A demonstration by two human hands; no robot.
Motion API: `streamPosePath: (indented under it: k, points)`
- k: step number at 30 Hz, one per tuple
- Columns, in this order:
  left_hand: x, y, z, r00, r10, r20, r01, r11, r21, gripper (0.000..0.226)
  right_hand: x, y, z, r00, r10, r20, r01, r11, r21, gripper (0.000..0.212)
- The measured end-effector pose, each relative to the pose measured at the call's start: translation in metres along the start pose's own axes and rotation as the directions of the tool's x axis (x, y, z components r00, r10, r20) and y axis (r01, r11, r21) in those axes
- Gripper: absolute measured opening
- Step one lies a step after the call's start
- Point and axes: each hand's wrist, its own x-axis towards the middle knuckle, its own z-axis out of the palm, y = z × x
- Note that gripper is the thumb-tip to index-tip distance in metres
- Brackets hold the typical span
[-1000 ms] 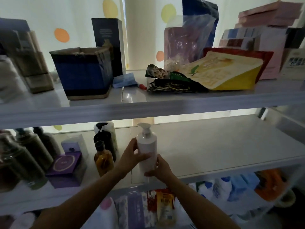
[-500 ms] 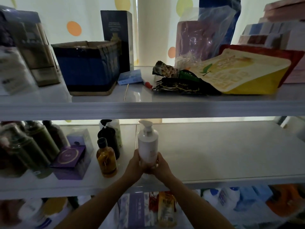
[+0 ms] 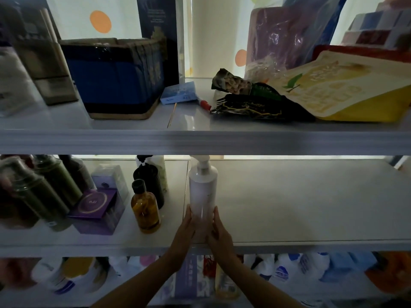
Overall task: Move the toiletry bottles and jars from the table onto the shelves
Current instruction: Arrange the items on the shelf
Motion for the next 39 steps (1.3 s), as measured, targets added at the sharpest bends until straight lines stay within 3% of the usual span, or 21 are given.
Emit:
streamPosePath:
  k: [7,13,17,27,33,37,39]
  points:
    - [0.029,-0.007,-0.003,1.0,-0.014,0.021,0.015,0.999,-0.044,0.045,0.03,-0.004,0.001,0.999,0.002,0.037,-0.003,1.0,0.016,0.07]
    - [0.066,0.004,-0.006,0.999,-0.038,0.013,0.04,0.972,-0.232,0.037,0.069,-0.011,0.005,0.997,0.017,0.069,-0.016,1.0,-0.015,0.073]
    - [0.092,0.011,-0.008,0.997,-0.075,0.01,0.075,0.954,-0.292,0.058,0.096,-0.017,0.01,0.996,0.038,0.077,-0.035,0.998,-0.043,0.076]
    - [0.128,0.016,-0.013,0.981,-0.193,-0.017,0.183,0.951,-0.248,0.046,0.129,-0.031,0.014,0.991,0.115,0.065,-0.109,0.99,-0.088,0.082]
    - [0.131,0.012,-0.012,0.975,-0.22,-0.022,0.208,0.948,-0.241,0.073,0.124,-0.045,0.014,0.981,0.176,0.085,-0.172,0.983,-0.058,0.079]
    - [0.124,0.032,-0.018,0.975,-0.215,0.052,0.221,0.962,-0.163,0.063,0.124,-0.051,0.008,0.974,0.182,0.138,-0.173,0.982,-0.075,0.079]
    - [0.115,0.035,-0.019,0.981,-0.185,0.064,0.192,0.975,-0.115,0.069,0.121,-0.054,0.003,0.962,0.236,0.139,-0.226,0.971,-0.082,0.081]
